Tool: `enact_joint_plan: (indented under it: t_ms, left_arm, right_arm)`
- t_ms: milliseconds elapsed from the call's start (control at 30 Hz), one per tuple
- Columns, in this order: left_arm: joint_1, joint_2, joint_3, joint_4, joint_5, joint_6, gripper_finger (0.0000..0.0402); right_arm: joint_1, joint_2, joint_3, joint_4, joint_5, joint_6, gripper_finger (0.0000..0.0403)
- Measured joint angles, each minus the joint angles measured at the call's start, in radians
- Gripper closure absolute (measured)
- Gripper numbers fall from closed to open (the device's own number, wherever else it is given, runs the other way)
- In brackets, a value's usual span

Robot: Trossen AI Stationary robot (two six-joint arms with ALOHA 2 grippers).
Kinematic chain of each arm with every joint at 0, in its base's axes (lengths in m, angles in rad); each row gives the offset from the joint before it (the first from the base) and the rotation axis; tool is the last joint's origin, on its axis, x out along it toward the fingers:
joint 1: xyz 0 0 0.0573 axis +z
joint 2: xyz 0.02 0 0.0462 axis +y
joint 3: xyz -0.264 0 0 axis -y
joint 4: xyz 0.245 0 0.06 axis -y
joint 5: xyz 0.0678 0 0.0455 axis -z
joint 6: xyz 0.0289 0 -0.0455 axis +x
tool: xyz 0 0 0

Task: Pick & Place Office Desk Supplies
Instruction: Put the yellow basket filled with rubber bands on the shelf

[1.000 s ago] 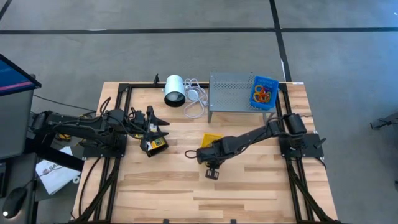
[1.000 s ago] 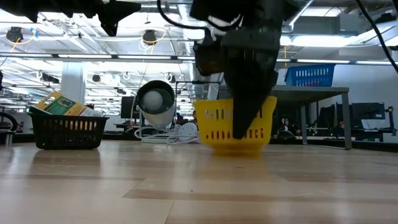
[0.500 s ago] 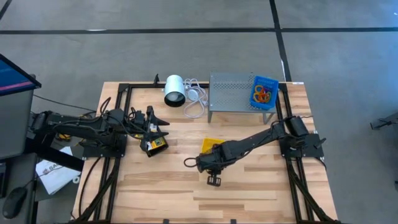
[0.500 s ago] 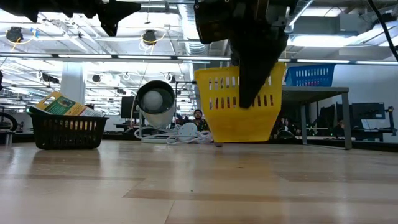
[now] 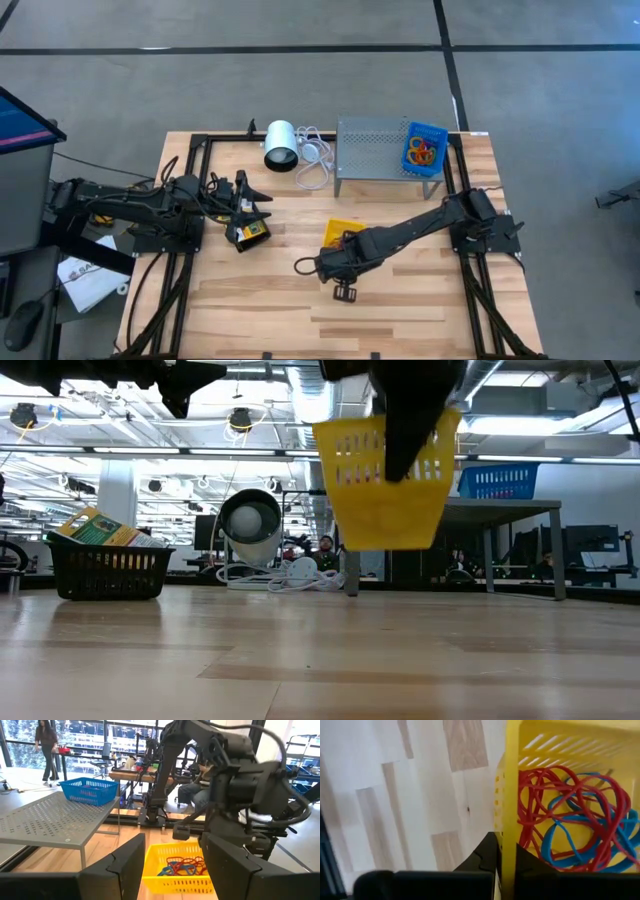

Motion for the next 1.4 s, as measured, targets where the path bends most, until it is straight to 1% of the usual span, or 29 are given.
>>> enact_joint_plan:
  t_ms: [200,333,667,833,1000,1133,1267,1400]
  left_arm:
    - [0.000,0.000,0.000,0.000,0.000,0.000,0.0211]
    - [0.000,0.000,0.000,0.000,0.000,0.000,0.0211]
    - [0.000,0.000,0.000,0.004,0.000,0.000,0.0211]
    - [0.000,0.000,0.000,0.014,0.000,0.000,0.0211]
    - [0.000,0.000,0.000,0.022,0.000,0.000,0.0211]
    - [0.000,0.000,0.000,0.044,0.000,0.003,0.0211]
    - [0.000,0.000,0.000,0.045,-0.002,0.003,0.0211]
    - [0.001,0.000,0.000,0.041,-0.041,0.030,0.0211]
  right_arm:
    - [0.007,0.000,0.114,-0.115,0.033,-0.011,0.0403]
    - [0.006,-0.022,0.183,-0.215,0.078,-0.020,0.0403]
    - [-0.042,-0.215,0.189,-0.300,0.179,-0.012,0.0403]
    - [-0.088,-0.297,0.189,-0.328,0.183,-0.078,0.0403]
    - [-0.161,-0.338,0.189,-0.363,0.186,-0.161,0.0403]
    - [-0.237,-0.344,0.189,-0.385,0.187,-0.250,0.0403]
    - [-0.336,-0.343,0.189,-0.384,0.175,-0.367,0.0403]
    - [-0.455,-0.336,0.188,-0.365,0.133,-0.473,0.0403]
